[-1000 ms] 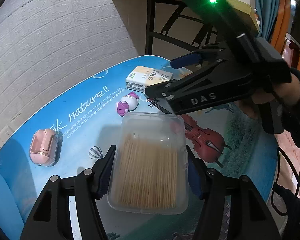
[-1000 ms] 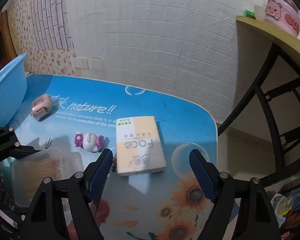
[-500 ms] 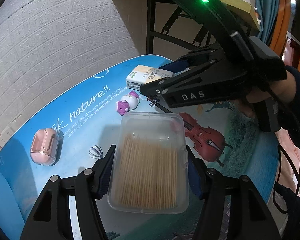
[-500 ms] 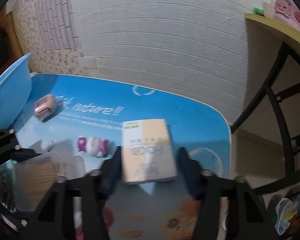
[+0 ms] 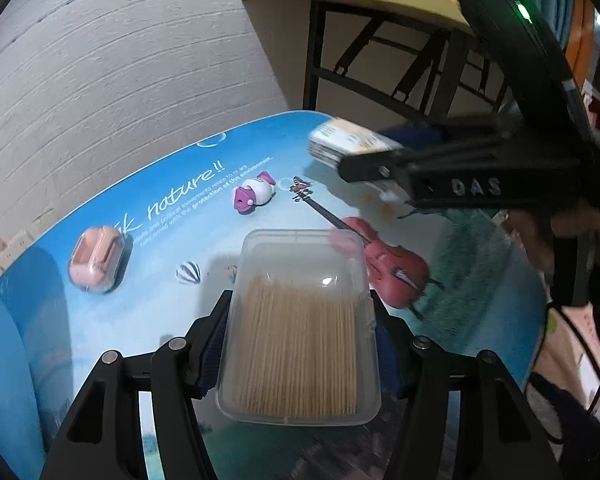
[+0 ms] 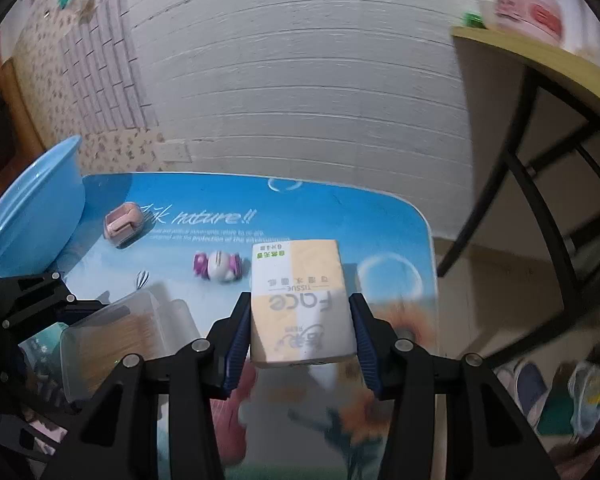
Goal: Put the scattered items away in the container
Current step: 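Grasp the toothpick box with left gripper while right grasps the Face tissue packet, then lift and carry the toothpick box and tissue packet over the blue basin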
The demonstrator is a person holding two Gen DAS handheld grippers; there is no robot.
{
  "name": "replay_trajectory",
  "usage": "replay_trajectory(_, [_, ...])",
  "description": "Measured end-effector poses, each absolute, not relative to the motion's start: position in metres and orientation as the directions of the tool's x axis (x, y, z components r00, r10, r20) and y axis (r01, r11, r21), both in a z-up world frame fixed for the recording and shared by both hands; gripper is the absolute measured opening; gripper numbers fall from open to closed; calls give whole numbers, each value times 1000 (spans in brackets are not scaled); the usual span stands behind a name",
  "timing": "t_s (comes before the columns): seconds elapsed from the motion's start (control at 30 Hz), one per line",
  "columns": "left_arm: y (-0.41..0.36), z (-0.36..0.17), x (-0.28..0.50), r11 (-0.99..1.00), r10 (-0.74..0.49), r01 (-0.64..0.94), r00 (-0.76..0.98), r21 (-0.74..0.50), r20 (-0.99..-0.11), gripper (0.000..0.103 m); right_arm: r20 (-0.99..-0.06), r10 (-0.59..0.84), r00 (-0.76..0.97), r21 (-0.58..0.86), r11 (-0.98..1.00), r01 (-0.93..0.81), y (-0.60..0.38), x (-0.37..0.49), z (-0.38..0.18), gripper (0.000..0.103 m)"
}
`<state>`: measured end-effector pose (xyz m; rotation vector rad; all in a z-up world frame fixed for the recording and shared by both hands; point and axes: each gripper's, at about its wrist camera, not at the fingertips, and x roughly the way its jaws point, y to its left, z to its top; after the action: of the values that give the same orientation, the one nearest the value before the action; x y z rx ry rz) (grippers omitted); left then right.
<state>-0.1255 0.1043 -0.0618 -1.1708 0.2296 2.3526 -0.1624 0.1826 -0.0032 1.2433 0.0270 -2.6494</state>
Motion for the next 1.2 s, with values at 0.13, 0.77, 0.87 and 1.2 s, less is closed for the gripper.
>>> replay_trajectory(0.13, [97,-55,-115,-877,360,-473,-533,-83,-766,60,-759,-179,-625,130,-984,125,191,-136,-4,48])
replay_trajectory(0.77, [67,-32,-60,-923,322,-374,-626,-88,-710,60,-752,-118,-649,133,-991,26,170,-71,12,48])
replay_trajectory(0.87, [63,-29,-53,-924,325,-372,-631,-92,-705,60,-747,-131,-651,141,-989,37,163,-66,17,48])
replay_trajectory(1.2, [53,-13,-42,-926,338,-362,-668,-107,-663,59,-734,-130,-666,135,-990,43,147,-60,32,48])
